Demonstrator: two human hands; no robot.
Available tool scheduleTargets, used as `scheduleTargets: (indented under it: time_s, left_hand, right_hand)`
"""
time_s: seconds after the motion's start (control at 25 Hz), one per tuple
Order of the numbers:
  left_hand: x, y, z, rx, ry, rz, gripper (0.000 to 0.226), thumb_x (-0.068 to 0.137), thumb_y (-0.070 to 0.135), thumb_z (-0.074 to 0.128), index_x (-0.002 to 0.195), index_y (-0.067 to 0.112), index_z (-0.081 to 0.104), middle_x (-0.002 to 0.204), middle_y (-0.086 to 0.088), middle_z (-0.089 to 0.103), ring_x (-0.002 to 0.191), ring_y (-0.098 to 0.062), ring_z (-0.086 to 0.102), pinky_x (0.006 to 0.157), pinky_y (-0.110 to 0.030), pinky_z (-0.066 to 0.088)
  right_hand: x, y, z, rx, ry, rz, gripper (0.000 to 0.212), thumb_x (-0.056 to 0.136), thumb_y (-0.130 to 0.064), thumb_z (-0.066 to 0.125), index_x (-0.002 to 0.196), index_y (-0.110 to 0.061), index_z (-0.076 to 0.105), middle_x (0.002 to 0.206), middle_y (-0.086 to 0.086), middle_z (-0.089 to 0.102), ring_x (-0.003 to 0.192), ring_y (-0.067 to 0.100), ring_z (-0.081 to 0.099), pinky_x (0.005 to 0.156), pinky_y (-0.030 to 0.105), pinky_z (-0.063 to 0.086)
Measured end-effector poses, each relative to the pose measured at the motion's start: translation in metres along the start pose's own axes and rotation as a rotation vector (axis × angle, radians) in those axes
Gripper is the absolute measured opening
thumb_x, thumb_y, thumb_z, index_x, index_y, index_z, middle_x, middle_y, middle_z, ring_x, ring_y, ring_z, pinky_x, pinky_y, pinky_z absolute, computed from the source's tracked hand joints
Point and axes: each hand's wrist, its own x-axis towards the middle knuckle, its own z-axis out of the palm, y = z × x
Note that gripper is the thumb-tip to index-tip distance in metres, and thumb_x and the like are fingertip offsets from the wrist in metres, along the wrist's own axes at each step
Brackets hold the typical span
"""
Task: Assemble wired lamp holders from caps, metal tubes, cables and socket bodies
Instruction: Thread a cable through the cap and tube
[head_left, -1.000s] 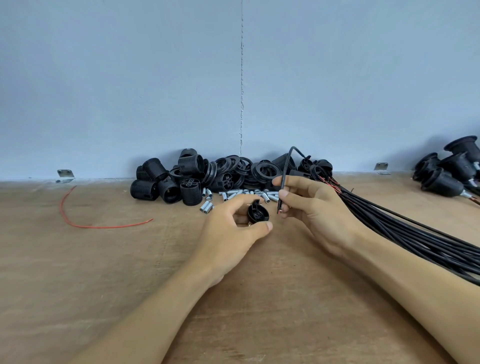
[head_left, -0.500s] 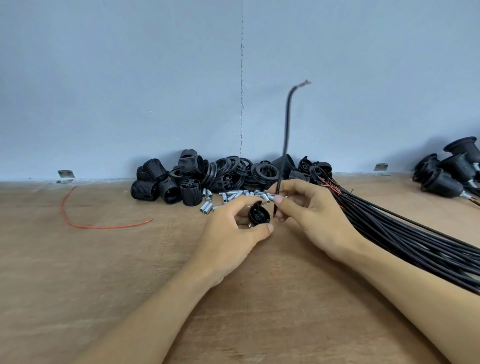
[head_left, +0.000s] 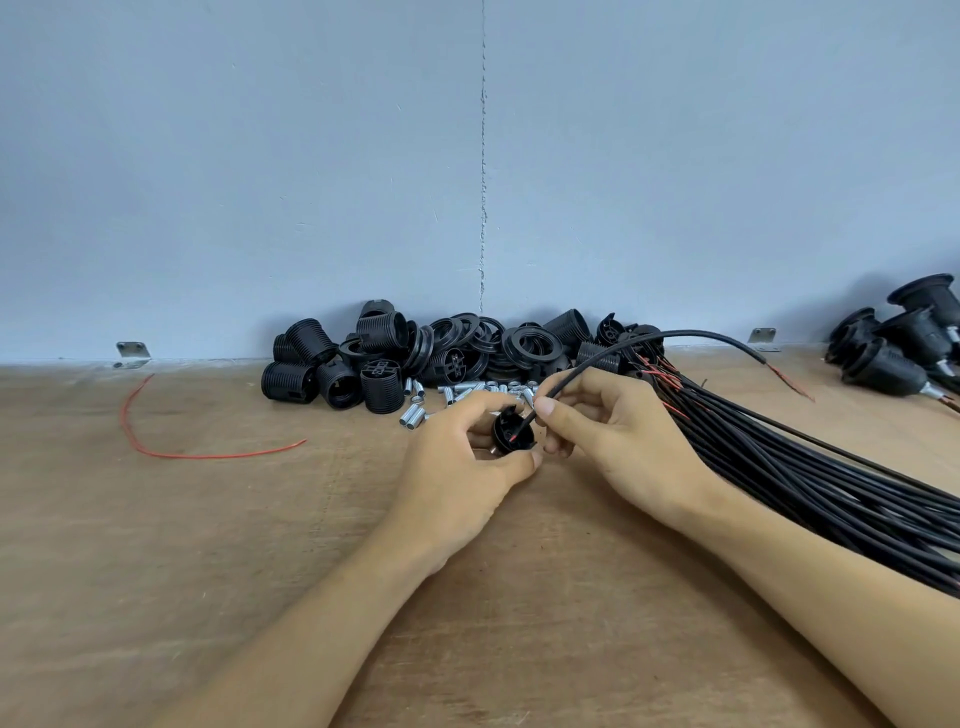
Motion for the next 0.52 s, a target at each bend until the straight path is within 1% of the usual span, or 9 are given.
scheduleTargets:
  time_s: [0.08,0.16,0.24,0.4,0.52]
  left_hand:
    - [-0.0007,0.0010,0.0000,0.017,0.007,0.008,0.039,0.076,0.010,0.085,0.104,0.036,0.074,0.094,0.013,0.077,0.089,-0.004,0.070,0.082,-0.022,0.054]
    - [-0.0015,0.0026,-0.0003,0.043,0.011,0.021,0.038,0.077,0.014,0.085,0.104,0.038,0.074,0.094,0.014,0.076,0.089,-0.004,0.069,0.084,-0.024,0.055]
    - [-0.0023,0.0039,-0.0009,0.046,0.001,0.047,0.036,0.078,0.014,0.084,0.103,0.038,0.075,0.093,0.015,0.076,0.088,-0.003,0.069,0.082,-0.021,0.054]
    - [-0.0040,0.0081,-0.0008,0.090,-0.014,0.088,0.038,0.079,0.014,0.084,0.099,0.045,0.074,0.092,0.021,0.074,0.086,0.001,0.067,0.074,-0.009,0.047]
    - [-0.0048,0.0083,0.0008,0.108,-0.030,0.104,0.035,0.081,0.018,0.083,0.100,0.045,0.072,0.092,0.023,0.073,0.086,0.001,0.067,0.073,-0.009,0.048]
  right_hand:
    - [-0.0005,0.0006,-0.0008,-0.069,0.021,-0.014,0.003,0.096,-0.010,0.065,0.096,-0.009,0.068,0.073,-0.004,0.068,0.065,0.017,0.066,0.067,0.031,0.056]
    - [-0.0009,0.0004,-0.0018,-0.089,0.038,-0.010,0.003,0.096,-0.012,0.066,0.095,-0.011,0.069,0.072,-0.003,0.068,0.064,0.017,0.066,0.067,0.033,0.057]
    - [-0.0018,0.0008,-0.0012,-0.103,0.033,-0.008,0.002,0.095,-0.013,0.067,0.094,-0.013,0.069,0.070,0.000,0.068,0.064,0.018,0.066,0.068,0.035,0.058]
    - [-0.0038,0.0000,0.0012,-0.135,0.031,-0.010,0.003,0.093,-0.020,0.070,0.091,-0.019,0.071,0.071,-0.001,0.070,0.060,0.011,0.063,0.064,0.029,0.055]
    - [-0.0040,-0.0015,0.0019,-0.204,0.027,0.005,0.008,0.092,-0.026,0.072,0.086,-0.022,0.072,0.075,-0.004,0.071,0.064,0.009,0.062,0.065,0.028,0.051]
